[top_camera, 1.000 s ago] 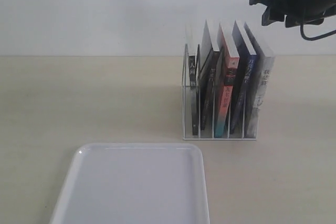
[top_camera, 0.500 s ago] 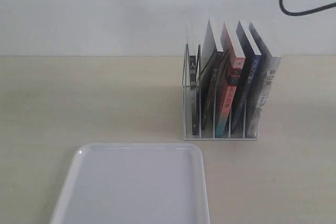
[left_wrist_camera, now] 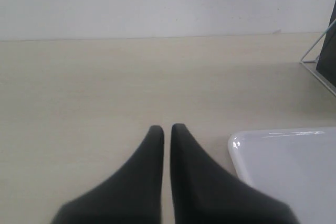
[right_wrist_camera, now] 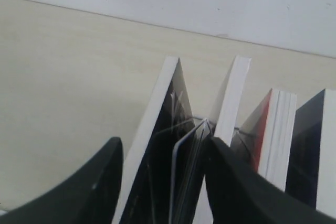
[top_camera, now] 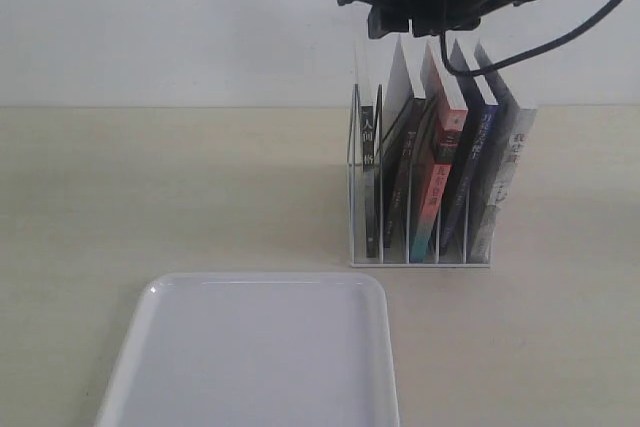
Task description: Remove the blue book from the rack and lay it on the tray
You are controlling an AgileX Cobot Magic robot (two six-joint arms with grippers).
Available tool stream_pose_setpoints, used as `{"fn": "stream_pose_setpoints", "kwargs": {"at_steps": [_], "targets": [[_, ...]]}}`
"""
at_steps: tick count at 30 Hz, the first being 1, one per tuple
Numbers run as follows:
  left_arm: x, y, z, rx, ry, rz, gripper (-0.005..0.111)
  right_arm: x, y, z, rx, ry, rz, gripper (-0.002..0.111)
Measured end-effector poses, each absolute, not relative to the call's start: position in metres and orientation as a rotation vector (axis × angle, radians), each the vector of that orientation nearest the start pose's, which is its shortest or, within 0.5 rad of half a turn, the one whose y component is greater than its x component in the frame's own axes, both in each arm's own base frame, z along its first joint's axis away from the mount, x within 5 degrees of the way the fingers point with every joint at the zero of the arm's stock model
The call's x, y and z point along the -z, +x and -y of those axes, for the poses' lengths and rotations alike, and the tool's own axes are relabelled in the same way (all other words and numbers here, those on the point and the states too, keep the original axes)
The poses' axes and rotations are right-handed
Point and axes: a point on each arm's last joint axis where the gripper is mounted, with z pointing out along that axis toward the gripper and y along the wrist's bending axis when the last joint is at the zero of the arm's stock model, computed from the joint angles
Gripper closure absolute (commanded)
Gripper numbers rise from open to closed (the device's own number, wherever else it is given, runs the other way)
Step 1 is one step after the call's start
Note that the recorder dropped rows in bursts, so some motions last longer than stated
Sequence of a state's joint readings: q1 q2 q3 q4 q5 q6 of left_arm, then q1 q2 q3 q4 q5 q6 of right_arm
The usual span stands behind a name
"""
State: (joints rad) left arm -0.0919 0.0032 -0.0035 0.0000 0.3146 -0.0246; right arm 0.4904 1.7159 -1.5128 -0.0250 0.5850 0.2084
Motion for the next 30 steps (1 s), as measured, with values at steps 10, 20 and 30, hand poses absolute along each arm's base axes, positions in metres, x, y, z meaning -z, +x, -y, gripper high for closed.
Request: {"fn": "stream_pose_setpoints", "kwargs": {"at_steps": [10, 20, 30], "targets": [[-0.186, 0.054, 0.005, 0.083, 0.061, -1.798, 0.103, -0.309, 0.367, -0.189, -0.27, -0.307, -2.303, 0.061], [-0.186, 0.054, 0.005, 0.083, 0.061, -1.798, 0.103, -0.285, 0.376, -0.193, -0.245, -0.298, -2.363, 0.061], [-0.186, 0.054, 0.005, 0.083, 0.061, -1.798, 0.103, -0.279, 0.378, -0.193, -0.238, -0.294, -2.374, 0.108]]}}
